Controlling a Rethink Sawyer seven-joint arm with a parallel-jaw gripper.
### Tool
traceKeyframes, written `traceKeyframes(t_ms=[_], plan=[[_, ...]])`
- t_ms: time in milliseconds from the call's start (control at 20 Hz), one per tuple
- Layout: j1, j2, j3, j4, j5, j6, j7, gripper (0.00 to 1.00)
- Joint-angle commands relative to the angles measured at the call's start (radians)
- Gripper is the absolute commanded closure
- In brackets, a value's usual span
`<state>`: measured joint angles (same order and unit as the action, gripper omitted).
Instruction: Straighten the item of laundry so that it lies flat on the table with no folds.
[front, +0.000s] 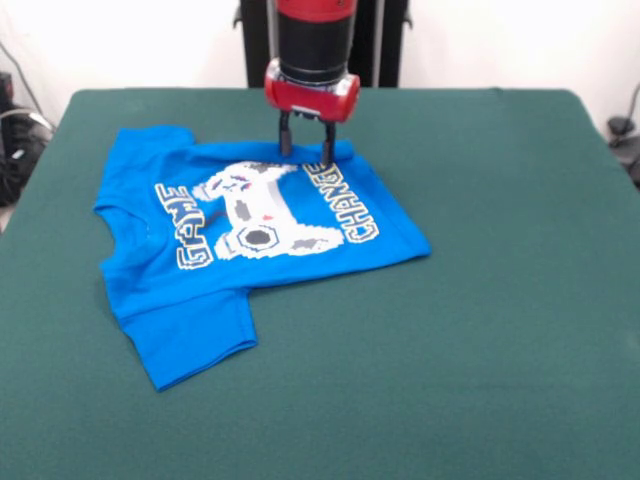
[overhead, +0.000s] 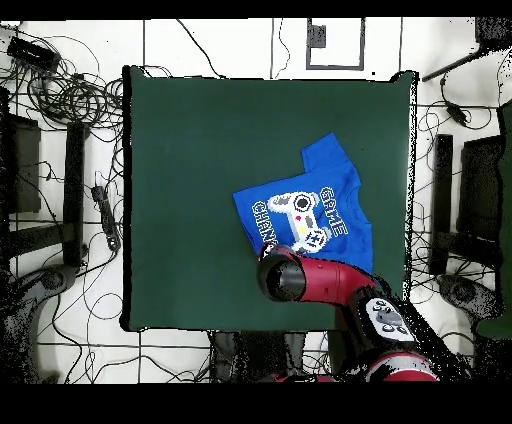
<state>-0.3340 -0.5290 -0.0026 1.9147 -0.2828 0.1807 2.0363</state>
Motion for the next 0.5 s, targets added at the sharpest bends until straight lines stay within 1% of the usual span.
traceKeyframes(t_ms=[50,500], plan=[[0.024,0.021,0.049,0.031,-0.011,-0.024,0.095,0.0],[0.042,0.045,0.038,0.012,-0.007,-0.032,0.105,0.0]])
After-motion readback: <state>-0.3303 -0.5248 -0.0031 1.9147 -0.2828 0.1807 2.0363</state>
